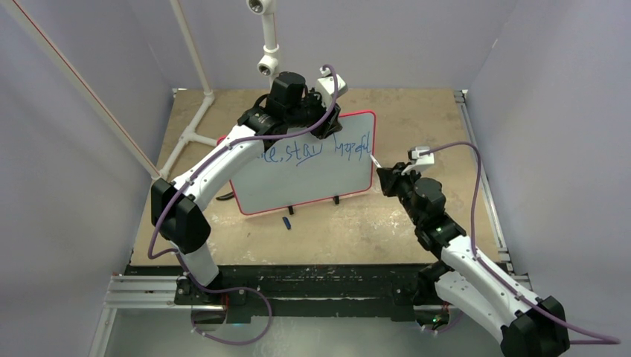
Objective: Write a sentence on the whiteboard
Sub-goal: Write a sentence on the whiteboard, then pick up the pen cap from the center of the board.
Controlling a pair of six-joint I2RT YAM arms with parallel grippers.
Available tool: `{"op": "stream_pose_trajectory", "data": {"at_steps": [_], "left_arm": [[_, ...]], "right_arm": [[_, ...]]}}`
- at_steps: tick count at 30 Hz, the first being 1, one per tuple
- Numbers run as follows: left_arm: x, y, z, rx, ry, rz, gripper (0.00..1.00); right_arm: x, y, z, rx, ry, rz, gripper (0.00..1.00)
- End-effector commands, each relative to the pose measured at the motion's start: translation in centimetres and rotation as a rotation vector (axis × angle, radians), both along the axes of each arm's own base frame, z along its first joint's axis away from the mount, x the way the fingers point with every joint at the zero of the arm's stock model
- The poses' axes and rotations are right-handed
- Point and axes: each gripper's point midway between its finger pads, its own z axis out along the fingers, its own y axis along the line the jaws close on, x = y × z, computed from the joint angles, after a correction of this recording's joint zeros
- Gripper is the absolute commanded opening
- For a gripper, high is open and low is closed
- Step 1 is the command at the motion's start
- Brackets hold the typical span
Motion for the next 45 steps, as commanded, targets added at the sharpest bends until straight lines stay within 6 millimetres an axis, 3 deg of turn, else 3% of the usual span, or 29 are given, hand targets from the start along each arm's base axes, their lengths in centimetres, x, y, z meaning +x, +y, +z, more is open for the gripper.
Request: {"op": "stream_pose_trajectory", "data": {"at_steps": [1,14,19,27,32,36,38,40,42,45], "left_arm": [[-0.8,0.4,2.0,-0.042,-0.018,-0.011,0.41],[-0.8,0.5,2.0,-0.042,-0.016,-0.011,0.41],[-0.7,0.7,2.5,-0.047,-0.027,0.004,0.42],[-0.8,1.9,6.5,-0.099,-0.077,0.078,0.68],[-0.1,4.4,9.6,-0.107,-0.143,0.219,0.73],[-0.9,7.3,11.9,-0.143,-0.175,0.347,0.73],[-2.3,8.5,11.5,-0.151,-0.147,0.377,0.73],[-3.9,9.9,9.3,-0.119,-0.095,0.396,0.72],[-5.8,11.2,5.0,-0.077,0.008,0.431,0.70],[-9.3,12.6,0.4,-0.088,0.163,0.463,0.65]], "right_arm": [[0.4,0.2,0.7,0.024,-0.032,-0.004,0.00],[0.5,0.0,0.5,0.020,-0.029,-0.014,0.00],[-1.2,0.8,2.6,0.052,-0.047,0.065,0.00],[-4.7,1.9,8.6,0.088,-0.175,0.223,0.00],[-5.3,2.0,9.3,0.079,-0.201,0.249,0.00],[-5.7,2.2,9.1,0.090,-0.176,0.263,0.00],[-5.6,2.0,8.5,0.093,-0.151,0.247,0.00],[-5.6,2.0,7.9,0.100,-0.129,0.245,0.00],[-5.8,2.2,7.5,0.108,-0.117,0.257,0.00],[-5.7,2.2,6.7,0.120,-0.093,0.246,0.00]]}}
